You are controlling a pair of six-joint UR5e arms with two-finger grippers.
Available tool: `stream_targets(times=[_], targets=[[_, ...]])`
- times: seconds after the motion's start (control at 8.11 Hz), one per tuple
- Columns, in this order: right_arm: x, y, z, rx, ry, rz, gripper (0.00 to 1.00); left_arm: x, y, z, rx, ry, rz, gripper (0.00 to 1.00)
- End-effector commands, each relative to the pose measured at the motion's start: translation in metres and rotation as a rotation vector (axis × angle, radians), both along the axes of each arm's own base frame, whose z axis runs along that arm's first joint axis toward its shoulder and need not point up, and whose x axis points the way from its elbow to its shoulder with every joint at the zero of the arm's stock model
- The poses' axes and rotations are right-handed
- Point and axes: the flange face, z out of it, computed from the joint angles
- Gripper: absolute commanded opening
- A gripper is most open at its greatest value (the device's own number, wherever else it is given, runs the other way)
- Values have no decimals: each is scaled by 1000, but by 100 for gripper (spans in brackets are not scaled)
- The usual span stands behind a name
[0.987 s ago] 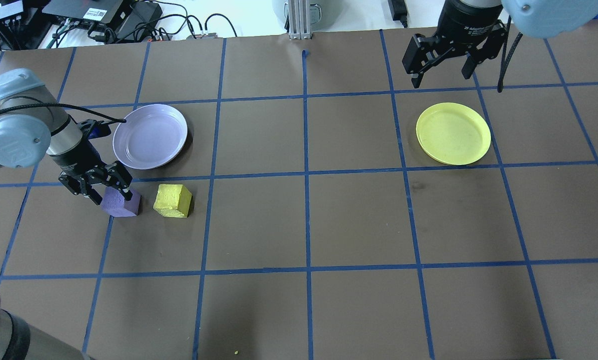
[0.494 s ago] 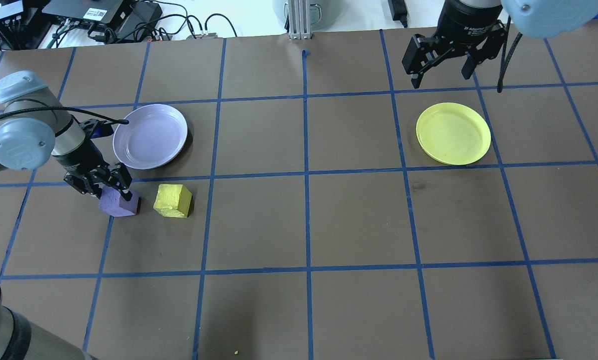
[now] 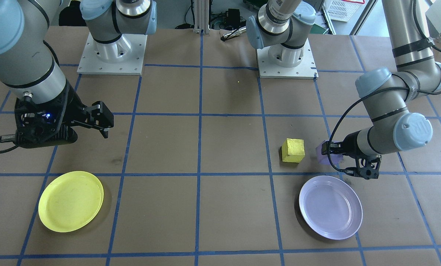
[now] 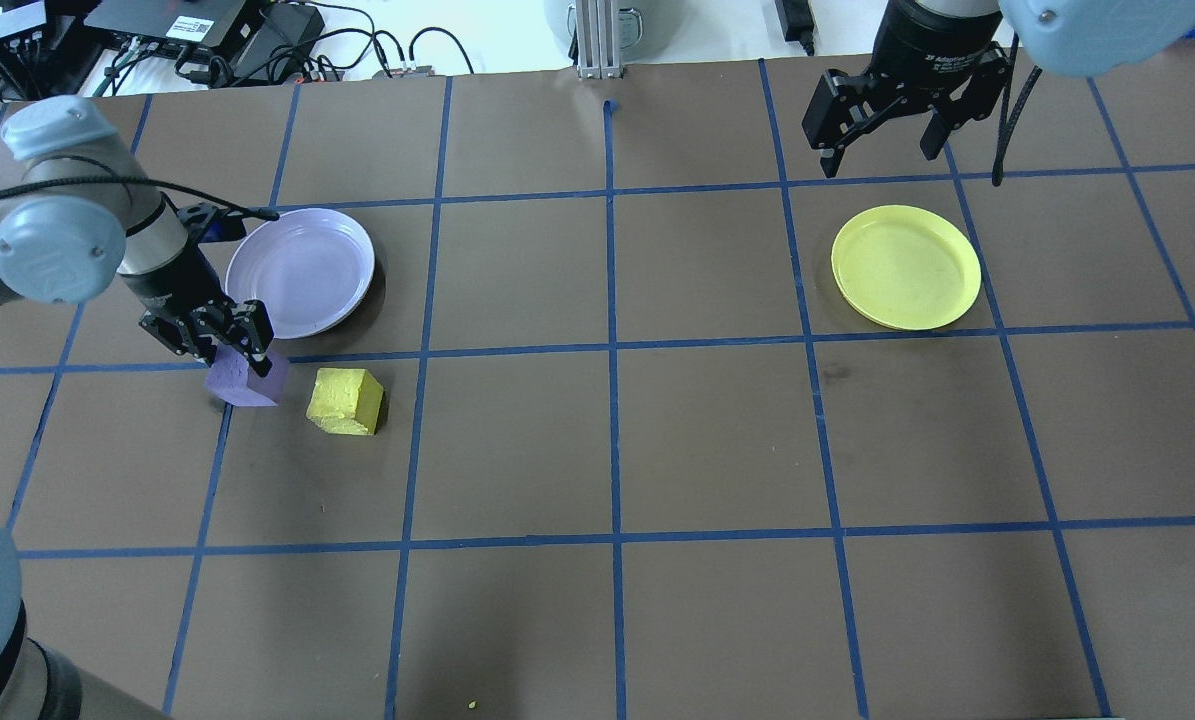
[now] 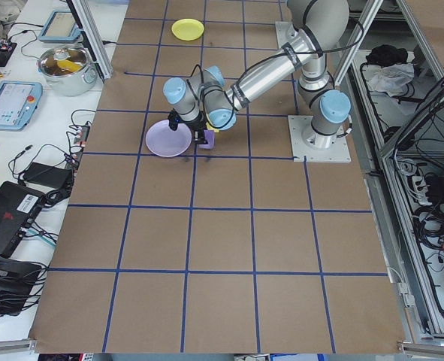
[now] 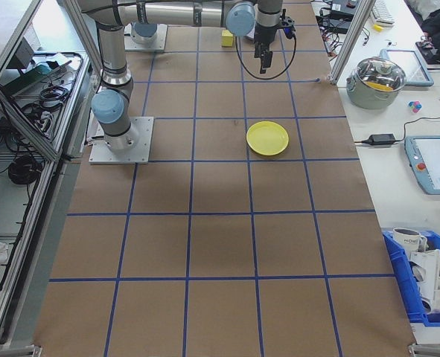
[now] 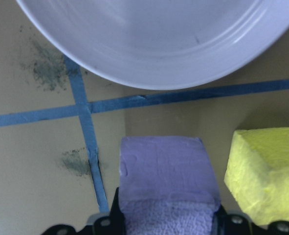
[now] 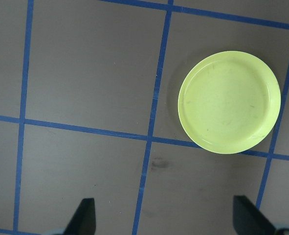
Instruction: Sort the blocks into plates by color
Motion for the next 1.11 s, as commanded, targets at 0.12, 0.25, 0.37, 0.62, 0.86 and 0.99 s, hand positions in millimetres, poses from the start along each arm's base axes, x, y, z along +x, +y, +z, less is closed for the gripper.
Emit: stream_targets(times=[0.12,0.25,0.37,0.62,0.86,0.99], targets=[[0,-3,1,-21,-4,0,100,-20,-88,80,-15,-9,-85,20],[0,-3,1,-21,-2,0,100,-14,-116,65,-21,-4,-102,20],[0,-3,1,-21,-1,0,100,-14,-135,46,-24,-4,-110,20],[0,-3,1,-21,2,0,100,-17,-139,39,-29,-11,-113,22],[-1,-3,1,-21,5,-2,100,-13,-152,41,-162,-61,-112,54],[-2,-3,1,-21,2,-3,100,-14,-149,35,-157,-58,-106,56]])
